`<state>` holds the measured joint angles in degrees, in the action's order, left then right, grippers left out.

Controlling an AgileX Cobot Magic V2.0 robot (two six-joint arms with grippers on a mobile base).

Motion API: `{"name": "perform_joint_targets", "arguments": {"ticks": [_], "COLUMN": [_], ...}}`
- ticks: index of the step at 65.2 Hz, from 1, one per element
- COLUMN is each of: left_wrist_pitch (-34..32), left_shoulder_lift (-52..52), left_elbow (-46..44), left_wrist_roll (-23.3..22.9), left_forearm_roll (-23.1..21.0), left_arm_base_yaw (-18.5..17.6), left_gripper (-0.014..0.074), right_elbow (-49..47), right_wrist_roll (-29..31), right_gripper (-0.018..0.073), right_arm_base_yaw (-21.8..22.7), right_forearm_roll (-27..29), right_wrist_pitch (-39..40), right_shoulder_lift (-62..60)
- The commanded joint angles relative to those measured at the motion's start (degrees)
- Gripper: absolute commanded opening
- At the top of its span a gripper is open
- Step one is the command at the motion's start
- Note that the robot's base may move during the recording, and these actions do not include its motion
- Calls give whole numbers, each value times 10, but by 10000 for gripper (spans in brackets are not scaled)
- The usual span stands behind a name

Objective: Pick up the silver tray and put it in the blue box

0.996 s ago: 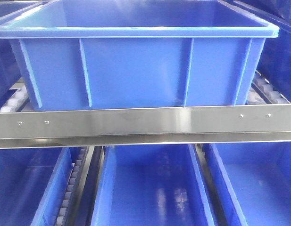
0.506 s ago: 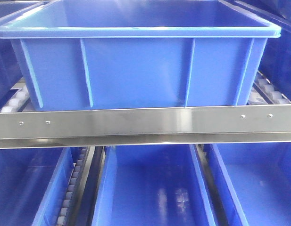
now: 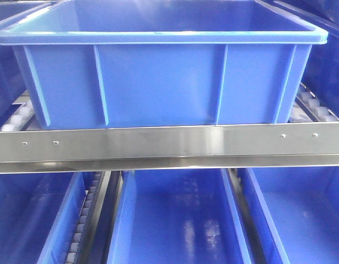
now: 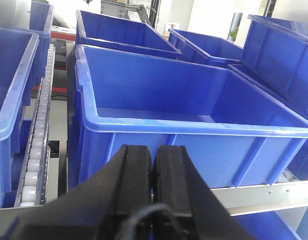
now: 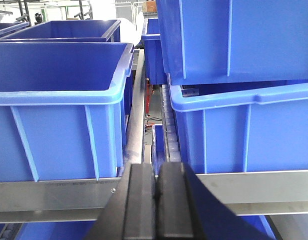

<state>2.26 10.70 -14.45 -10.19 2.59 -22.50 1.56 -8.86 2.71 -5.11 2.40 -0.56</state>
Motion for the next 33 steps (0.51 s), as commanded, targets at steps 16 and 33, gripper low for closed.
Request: {"name": "perform_joint_targets", "arguments": {"ticks": [16, 33], "left_wrist_pitch": [-43, -42], "left_shoulder_lift": [6, 3], "left_elbow": [-17, -16], "left_wrist_roll": [-1, -1], "left_forearm_roll": [0, 53], "left_arm_base_yaw": [-4, 13], "left_gripper": [-8, -7], "right_elbow": [-10, -10], "right_wrist_roll": [8, 8], "right_gripper": [53, 53], "right_arm_base_yaw": [-1, -1], "right_forearm_roll": [1, 1], "right_wrist_pitch": [55, 55], "right_shoulder_lift": [-12, -12]}}
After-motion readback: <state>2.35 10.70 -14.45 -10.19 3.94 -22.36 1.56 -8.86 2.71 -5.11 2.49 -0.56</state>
